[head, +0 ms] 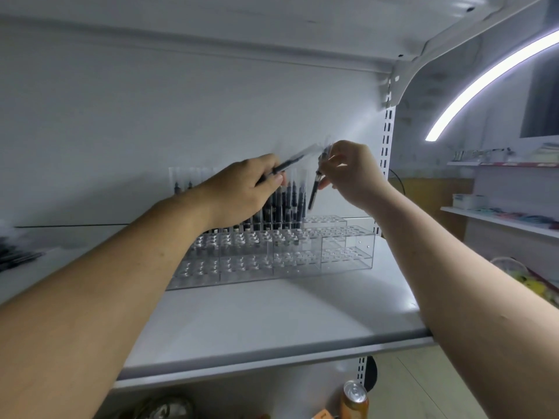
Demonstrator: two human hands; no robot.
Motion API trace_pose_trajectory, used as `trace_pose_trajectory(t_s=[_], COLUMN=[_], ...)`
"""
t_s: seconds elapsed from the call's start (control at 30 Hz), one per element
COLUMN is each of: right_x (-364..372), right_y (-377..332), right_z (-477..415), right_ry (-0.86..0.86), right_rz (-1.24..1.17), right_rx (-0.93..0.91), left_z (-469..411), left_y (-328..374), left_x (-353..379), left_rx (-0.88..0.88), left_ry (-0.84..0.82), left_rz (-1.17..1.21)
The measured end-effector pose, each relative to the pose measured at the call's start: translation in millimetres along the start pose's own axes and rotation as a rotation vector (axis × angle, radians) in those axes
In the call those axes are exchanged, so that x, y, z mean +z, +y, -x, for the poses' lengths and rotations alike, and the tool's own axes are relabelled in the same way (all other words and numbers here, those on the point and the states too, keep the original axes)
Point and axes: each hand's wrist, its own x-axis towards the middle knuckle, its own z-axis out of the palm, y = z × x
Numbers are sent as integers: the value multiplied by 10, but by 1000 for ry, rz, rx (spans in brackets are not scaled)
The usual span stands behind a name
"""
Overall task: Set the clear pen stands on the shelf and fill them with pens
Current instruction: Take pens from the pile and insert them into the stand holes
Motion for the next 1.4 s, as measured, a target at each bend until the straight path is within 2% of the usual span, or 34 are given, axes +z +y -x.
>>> trace_pose_trajectory(t_s=[0.4,0.63,1.4], right_x=[26,59,85], right_y=[-49,-6,2], right_z=[47,78,70], right_ry=[-128,-282,-301], right_rz=[23,85,112], right_rx=[-23,-4,60], left_z=[-19,-18,-4], left_y=[-17,-23,17], left_x=[6,7,4], left_rx=[17,15,36], left_ry=[47,75,72], left_rz=[-15,1,-29])
